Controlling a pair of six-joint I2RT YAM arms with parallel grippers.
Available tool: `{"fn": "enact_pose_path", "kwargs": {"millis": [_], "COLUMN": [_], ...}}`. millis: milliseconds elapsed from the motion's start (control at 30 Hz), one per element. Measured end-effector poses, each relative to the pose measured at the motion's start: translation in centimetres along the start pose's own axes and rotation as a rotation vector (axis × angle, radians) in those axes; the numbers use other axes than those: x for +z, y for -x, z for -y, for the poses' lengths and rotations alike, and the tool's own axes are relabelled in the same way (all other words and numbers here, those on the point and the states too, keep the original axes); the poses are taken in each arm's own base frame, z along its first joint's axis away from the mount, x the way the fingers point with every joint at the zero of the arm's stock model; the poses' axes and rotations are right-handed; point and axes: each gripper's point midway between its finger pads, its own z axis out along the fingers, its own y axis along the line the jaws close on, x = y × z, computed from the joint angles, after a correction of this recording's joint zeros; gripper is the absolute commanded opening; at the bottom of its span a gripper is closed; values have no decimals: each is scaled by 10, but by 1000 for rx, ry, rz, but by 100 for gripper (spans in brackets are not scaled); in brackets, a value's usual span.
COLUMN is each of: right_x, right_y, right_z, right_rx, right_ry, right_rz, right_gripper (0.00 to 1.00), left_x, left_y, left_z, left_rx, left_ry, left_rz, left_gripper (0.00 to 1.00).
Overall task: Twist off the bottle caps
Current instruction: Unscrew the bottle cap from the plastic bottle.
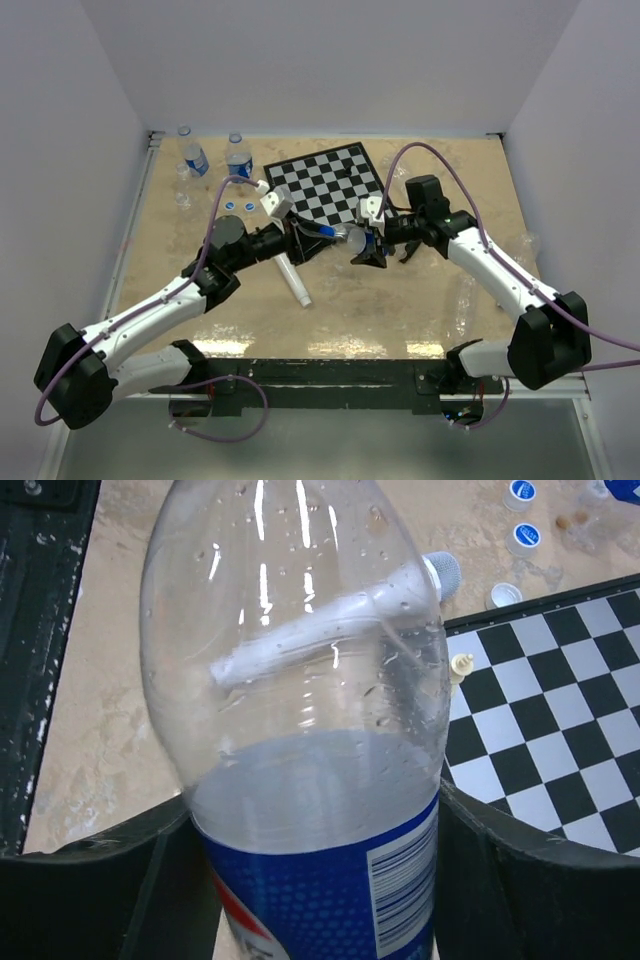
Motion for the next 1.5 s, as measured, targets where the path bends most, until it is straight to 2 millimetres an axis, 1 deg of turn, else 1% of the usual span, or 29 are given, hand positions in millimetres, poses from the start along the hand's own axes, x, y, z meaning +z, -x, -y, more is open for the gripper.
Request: {"fn": "enact_pose_path", "kwargs": {"millis": [100, 200, 233, 267, 300, 367, 400, 467, 567, 667, 733, 800, 900, 967, 1033, 1133, 1167, 1267, 1500], "right_x": [0, 3, 3, 4, 4, 4, 4, 3, 2, 0, -1, -2, -3, -4, -4, -4, -5, -6, -6], "right_y": [2, 2, 1, -1, -2, -3, -4, -6, -11, -17, -22, -26, -29, -31, -32, -32, -35, -42, -42], "right_z": [1, -2, -3, -4, -4, -5, -6, -7, -8, -9, -9, -8, -6, -5, -5, -6, -6, -9, -9], "right_rx": [26, 42, 44, 47, 46, 36, 27, 13, -16, -59, -87, -111, -134, -144, -150, -155, -157, -139, -141], "right_ry": [-5, 14, 21, 28, 31, 35, 39, 41, 47, 49, 50, 46, 43, 41, 41, 44, 42, 48, 48], "right_rz": [10, 18, 19, 18, 15, 10, 8, 0, -18, -46, -69, -89, -106, -116, -122, -124, -135, -156, -157], "right_gripper": [34, 21, 13, 0, 0, 0, 0, 1, 1, 1, 1, 2, 2, 2, 2, 2, 2, 2, 2], "left_x": [-1, 0, 0, -1, -1, -2, -4, -11, -23, -34, -42, -51, -55, -51, -43, -30, -27, -21, -17], "left_y": [2, 4, 4, 3, 2, 0, -1, -1, 6, 20, 24, 23, 9, -1, -12, -39, -44, -47, -41], "left_z": [-4, -5, -6, -6, -6, -7, -7, -12, -15, -5, 2, 11, 18, 20, 19, 15, 15, 13, 12], "left_rx": [2, 3, 0, -5, -9, -12, 0, 36, 144, 320, 443, 567, 657, 672, 668, 637, 638, 646, 664], "left_ry": [20, 27, 29, 31, 32, 29, 28, 41, 53, 14, -25, -78, -157, -202, -237, -275, -280, -262, -232], "left_rz": [16, 30, 30, 28, 25, 14, 6, -13, -45, -65, -67, -64, -76, -95, -127, -208, -220, -236, -216], "left_gripper": [0, 0, 14, 32, 51, 78, 84, 88, 89, 89, 88, 86, 74, 65, 62, 56, 55, 53, 53]}}
